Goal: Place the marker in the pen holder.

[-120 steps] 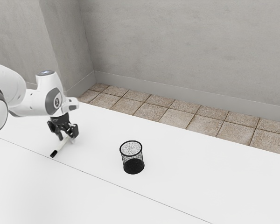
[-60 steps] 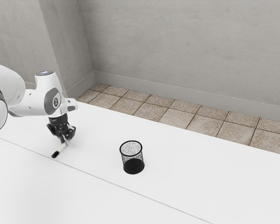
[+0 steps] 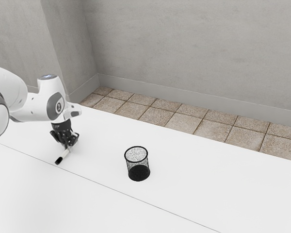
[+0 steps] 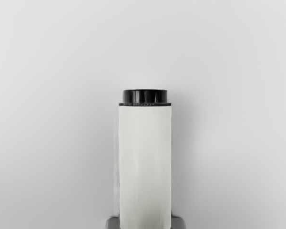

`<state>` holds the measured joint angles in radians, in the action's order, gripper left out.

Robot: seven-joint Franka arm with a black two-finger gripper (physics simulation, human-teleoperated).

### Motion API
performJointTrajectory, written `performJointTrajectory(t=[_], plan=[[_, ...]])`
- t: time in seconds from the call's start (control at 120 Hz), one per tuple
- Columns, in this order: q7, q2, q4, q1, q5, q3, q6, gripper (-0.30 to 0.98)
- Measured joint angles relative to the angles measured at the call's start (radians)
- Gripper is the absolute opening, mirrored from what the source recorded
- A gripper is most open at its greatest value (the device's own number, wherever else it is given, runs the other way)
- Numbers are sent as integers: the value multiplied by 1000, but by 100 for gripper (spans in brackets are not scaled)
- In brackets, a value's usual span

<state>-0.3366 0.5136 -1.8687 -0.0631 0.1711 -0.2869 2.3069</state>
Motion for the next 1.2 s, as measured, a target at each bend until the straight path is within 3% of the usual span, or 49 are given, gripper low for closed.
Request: performJointTrajectory(t=[0.233,0.425,0.65,0.867,1.008,1.2], plan=[[16,-92,0,26,-23,0,-5,-7],[34,-320,-46,200,-37,0,-37,-9],[59,-390,-140,371,-8,1,-5,-10],[-10,-408,-205,387,194,1,175,-10],[-114,-404,-205,393,380,4,276,-10],[-245,-338,-175,395,463,11,352,-10]])
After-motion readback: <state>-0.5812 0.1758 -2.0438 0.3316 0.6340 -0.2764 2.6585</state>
